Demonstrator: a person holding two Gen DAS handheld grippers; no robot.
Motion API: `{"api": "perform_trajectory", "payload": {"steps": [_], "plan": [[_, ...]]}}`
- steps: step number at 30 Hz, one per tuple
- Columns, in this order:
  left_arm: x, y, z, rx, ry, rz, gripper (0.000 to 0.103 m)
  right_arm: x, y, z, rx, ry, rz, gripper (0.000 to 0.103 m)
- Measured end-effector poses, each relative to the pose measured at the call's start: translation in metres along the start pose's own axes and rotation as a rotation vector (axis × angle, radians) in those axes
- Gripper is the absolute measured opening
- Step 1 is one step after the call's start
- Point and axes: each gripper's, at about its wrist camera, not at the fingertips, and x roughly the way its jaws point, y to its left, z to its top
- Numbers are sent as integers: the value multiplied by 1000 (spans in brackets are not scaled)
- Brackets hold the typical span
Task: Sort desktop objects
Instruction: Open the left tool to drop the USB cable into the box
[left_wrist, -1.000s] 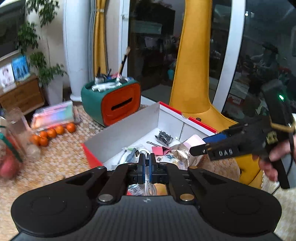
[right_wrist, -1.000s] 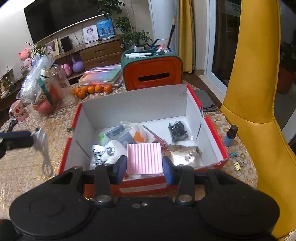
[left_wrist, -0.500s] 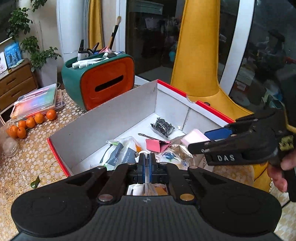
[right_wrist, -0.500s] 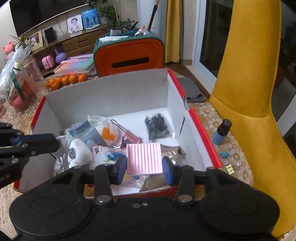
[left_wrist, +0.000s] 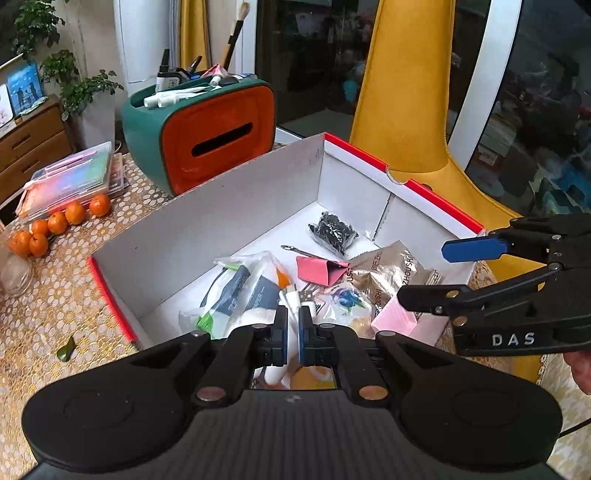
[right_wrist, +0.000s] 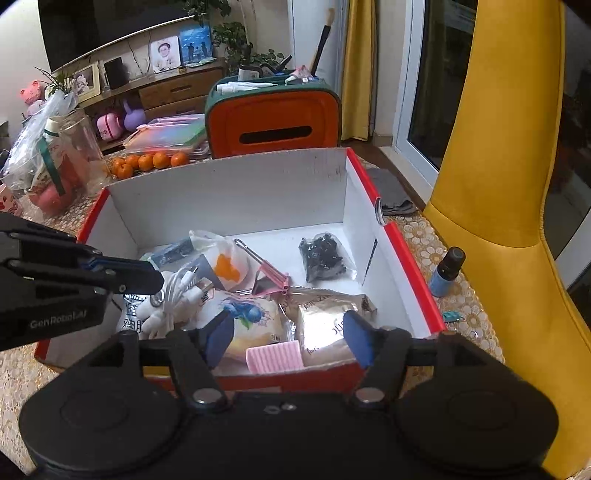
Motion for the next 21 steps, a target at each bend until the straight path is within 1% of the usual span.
{"api": "perform_trajectory", "payload": {"steps": [8, 12, 16, 21], "plan": [[-28, 4, -12, -26, -19, -22, 4, -19, 6, -4, 10, -28, 34, 69], [-39, 2, -21, -21, -20, -22, 4, -28, 13, -7, 3, -36, 38, 70], [-50, 0, -30, -2, -48, -1, 4, -38, 21, -11, -13, -39, 51, 70], [-59, 3, -37, -29, -55, 20, 5, -51, 32, -17, -40, -52, 57, 74]]}}
